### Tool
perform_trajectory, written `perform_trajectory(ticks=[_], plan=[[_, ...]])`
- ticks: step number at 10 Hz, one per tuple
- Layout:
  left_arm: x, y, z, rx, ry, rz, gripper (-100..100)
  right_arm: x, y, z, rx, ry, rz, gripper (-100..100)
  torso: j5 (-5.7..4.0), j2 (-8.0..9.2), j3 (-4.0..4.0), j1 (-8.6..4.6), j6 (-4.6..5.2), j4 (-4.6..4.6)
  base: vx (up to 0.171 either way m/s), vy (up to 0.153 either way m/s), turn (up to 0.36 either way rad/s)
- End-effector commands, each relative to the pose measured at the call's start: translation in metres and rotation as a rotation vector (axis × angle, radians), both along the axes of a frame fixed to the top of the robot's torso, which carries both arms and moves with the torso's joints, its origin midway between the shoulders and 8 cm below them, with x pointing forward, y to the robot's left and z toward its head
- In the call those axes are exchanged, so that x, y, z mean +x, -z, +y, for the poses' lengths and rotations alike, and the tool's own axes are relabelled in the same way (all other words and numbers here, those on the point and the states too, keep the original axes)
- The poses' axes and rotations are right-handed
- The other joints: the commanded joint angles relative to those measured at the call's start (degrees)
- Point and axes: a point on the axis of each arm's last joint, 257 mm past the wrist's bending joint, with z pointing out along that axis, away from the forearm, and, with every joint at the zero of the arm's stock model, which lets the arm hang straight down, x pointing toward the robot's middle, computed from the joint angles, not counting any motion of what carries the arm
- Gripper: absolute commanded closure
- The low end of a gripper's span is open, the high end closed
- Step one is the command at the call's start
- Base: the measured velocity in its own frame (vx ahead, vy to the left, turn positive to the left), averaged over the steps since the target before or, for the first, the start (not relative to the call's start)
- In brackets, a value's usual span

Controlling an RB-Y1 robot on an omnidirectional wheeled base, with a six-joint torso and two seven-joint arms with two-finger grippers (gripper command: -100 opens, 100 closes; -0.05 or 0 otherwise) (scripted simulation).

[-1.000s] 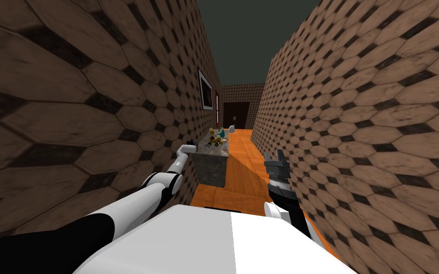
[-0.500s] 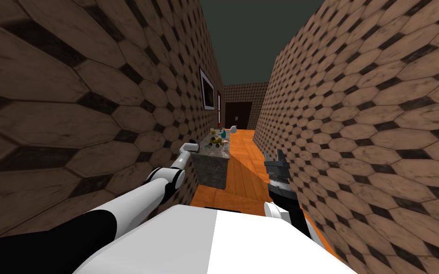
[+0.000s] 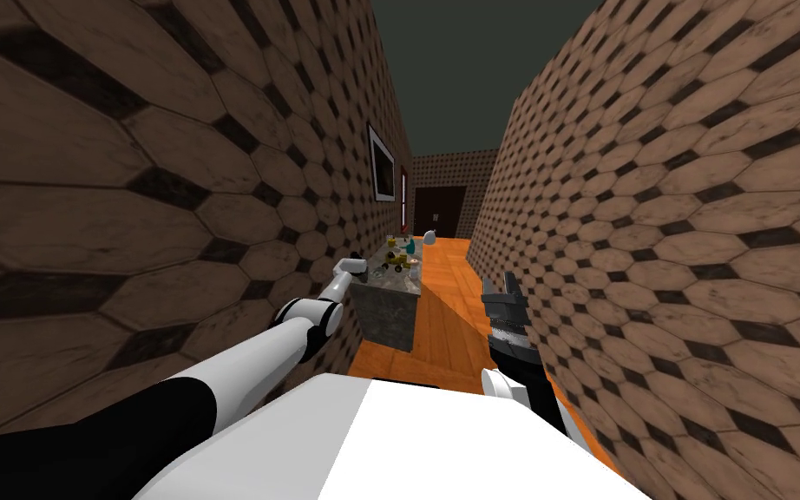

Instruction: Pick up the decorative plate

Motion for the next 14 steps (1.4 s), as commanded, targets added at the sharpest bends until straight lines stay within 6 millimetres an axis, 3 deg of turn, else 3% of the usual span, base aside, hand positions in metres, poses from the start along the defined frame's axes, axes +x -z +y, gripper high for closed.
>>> perform_trajectory(ticks=[1, 11, 14], plan=[[-0.007, 0.006, -0.007, -0.012, -0.001, 0.051, -100, 0.000, 0.000, 0.000, 0.000, 0.000, 0.000, 0, 0.00, 0.00, 0.00, 0.00, 0.00, 0.00, 0.090, -0.017, 0.060], [-0.066, 0.032, -0.083, -0.085, 0.033, 0.390, -100, 0.000, 0.000, 0.000, 0.000, 0.000, 0.000, 0, 0.01, -0.08, -0.05, 0.01, 0.00, -0.03, 0.115, -0.026, 0.076], [-0.073, 0.034, -0.089, -0.088, 0.039, 0.418, -100, 0.000, 0.000, 0.000, 0.000, 0.000, 0.000, 0, 0.01, 0.01, -0.01, 0.02, 0.01, -0.02, 0.088, -0.022, 0.041]])
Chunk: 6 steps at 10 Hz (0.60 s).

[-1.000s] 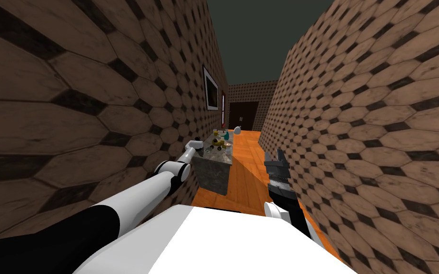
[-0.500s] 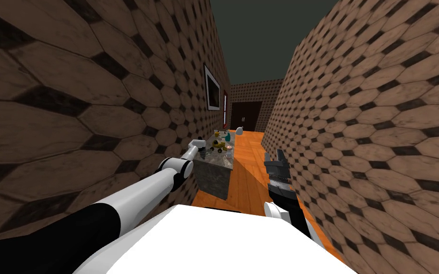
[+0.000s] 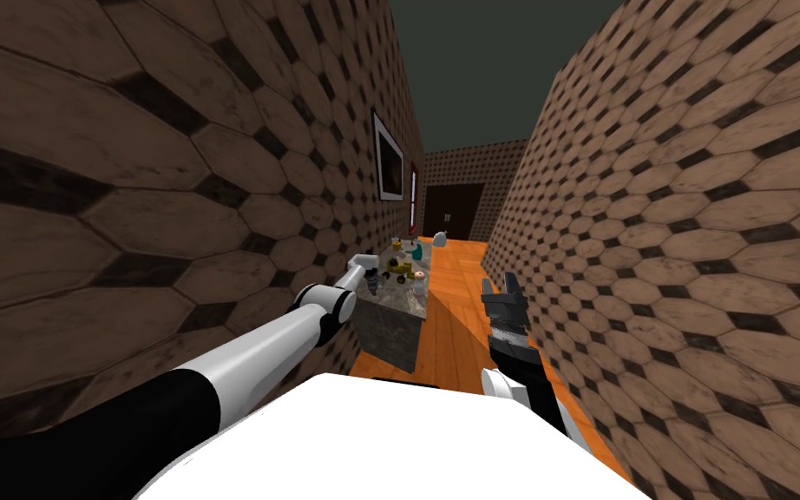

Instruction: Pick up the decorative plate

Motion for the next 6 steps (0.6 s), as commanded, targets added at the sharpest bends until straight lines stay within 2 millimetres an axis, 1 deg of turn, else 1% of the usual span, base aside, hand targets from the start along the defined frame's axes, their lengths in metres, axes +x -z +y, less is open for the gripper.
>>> perform_trajectory(ticks=[1, 2, 3, 6], plan=[[0.000, 0.000, 0.000, 0.000, 0.000, 0.000, 0, 0.000, 0.000, 0.000, 0.000, 0.000, 0.000, 0, 0.00, 0.00, 0.00, 0.00, 0.00, 0.00, 0.009, -0.003, -0.001], [0.000, 0.006, 0.014, 0.000, -0.008, -0.002, -100, 0.000, 0.000, 0.000, 0.000, 0.000, 0.000, 0, 0.01, 0.14, 0.09, 0.04, 0.00, 0.04, 0.008, -0.035, -0.060], [0.000, 0.009, 0.019, 0.000, -0.011, -0.002, -100, 0.000, 0.000, 0.000, 0.000, 0.000, 0.000, 0, 0.00, 0.19, 0.12, -0.04, 0.00, 0.05, 0.006, -0.052, -0.046], [-0.003, 0.021, 0.046, 0.001, -0.029, -0.006, -100, 0.000, 0.000, 0.000, 0.000, 0.000, 0.000, 0, -0.03, 0.26, 0.16, -0.15, 0.01, 0.07, -0.005, -0.060, -0.057]])
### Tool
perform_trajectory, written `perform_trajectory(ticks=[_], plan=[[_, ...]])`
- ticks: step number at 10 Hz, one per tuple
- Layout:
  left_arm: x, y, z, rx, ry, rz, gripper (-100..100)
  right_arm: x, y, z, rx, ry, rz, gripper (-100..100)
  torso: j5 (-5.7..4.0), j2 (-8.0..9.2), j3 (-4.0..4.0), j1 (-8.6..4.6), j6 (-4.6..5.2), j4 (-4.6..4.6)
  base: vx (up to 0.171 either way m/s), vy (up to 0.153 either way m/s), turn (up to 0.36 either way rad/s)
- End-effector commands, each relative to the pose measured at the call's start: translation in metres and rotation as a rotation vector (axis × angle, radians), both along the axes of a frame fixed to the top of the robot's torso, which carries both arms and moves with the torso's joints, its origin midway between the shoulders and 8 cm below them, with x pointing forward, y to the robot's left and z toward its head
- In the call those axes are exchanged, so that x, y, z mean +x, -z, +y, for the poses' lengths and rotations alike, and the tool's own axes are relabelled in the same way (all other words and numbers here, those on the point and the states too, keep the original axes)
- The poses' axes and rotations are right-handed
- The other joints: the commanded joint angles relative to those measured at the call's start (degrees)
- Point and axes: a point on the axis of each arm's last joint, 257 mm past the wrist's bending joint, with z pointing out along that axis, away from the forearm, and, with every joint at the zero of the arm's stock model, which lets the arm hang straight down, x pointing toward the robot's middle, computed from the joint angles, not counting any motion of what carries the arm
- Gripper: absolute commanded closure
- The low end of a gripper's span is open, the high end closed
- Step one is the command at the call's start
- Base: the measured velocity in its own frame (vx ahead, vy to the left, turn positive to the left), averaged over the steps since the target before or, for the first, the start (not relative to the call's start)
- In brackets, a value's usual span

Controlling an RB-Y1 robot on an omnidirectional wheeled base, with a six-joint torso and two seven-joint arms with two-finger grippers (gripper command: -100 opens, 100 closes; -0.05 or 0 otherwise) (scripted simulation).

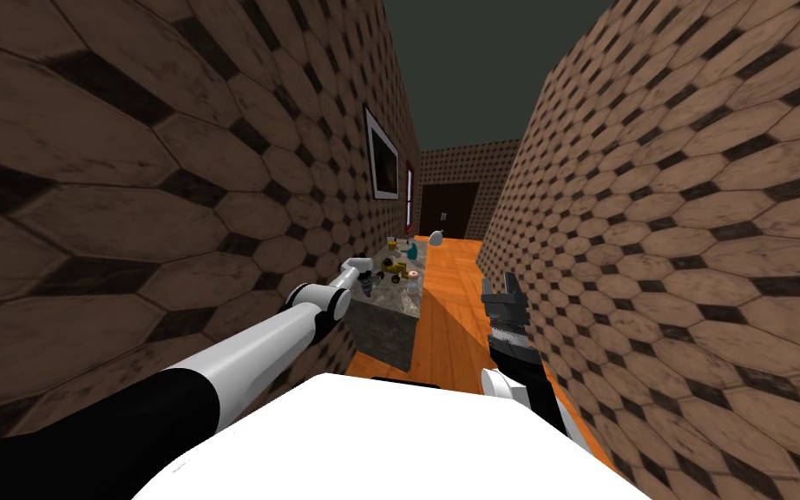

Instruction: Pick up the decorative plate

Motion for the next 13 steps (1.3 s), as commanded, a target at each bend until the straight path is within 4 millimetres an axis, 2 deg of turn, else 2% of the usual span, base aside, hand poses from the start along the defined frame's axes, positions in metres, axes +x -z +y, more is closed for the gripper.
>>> perform_trajectory(ticks=[1, 2, 6, 7, 8, 9, 11, 12, 13], plan=[[0.000, 0.000, 0.000, 0.000, 0.000, 0.000, -100, 0.000, 0.000, 0.000, 0.000, 0.000, 0.000, 0, 0.00, 0.00, 0.00, 0.00, 0.00, 0.00, -0.006, -0.025, -0.005], [0.000, 0.000, 0.001, 0.000, 0.001, -0.001, 100, 0.000, 0.000, 0.000, 0.000, 0.000, 0.000, 0, 0.02, 0.00, 0.01, 0.10, -0.01, 0.01, 0.000, 0.000, 0.000], [0.000, 0.000, 0.000, -0.001, 0.000, -0.001, 100, 0.000, 0.000, 0.000, 0.000, 0.000, 0.000, 0, 0.06, -0.17, -0.11, 0.26, 0.02, -0.06, 0.000, 0.000, 0.000], [0.000, 0.000, 0.000, -0.001, 0.000, -0.001, 0, 0.000, 0.000, 0.000, 0.000, 0.000, 0.000, 0, 0.06, -0.18, -0.12, 0.26, 0.02, -0.06, 0.000, 0.000, 0.000], [0.002, -0.006, -0.013, 0.000, 0.009, 0.001, 100, 0.000, 0.000, 0.000, 0.000, 0.000, 0.000, 0, 0.05, -0.19, -0.12, 0.26, 0.02, -0.06, 0.009, 0.042, 0.077], [0.002, -0.008, -0.017, -0.001, 0.012, 0.002, 100, 0.000, 0.000, 0.000, 0.000, 0.000, 0.000, 0, 0.06, -0.21, -0.12, 0.38, 0.01, -0.04, 0.015, 0.060, 0.053], [0.003, -0.019, -0.040, -0.001, 0.026, 0.004, 100, 0.000, 0.000, 0.000, 0.000, 0.000, 0.000, 0, 0.09, -0.18, -0.11, 0.50, 0.00, -0.04, -0.003, 0.072, 0.071], [0.003, -0.016, -0.035, -0.001, 0.024, 0.001, 100, 0.000, 0.000, 0.000, 0.000, 0.000, 0.000, 0, 0.09, -0.14, -0.09, 0.49, 0.00, -0.04, -0.005, 0.027, 0.002], [0.003, -0.016, -0.036, -0.001, 0.023, 0.003, 0, 0.000, 0.000, 0.000, 0.000, 0.000, 0.000, 0, 0.07, -0.15, -0.10, 0.39, 0.00, -0.05, -0.001, 0.005, 0.000]])
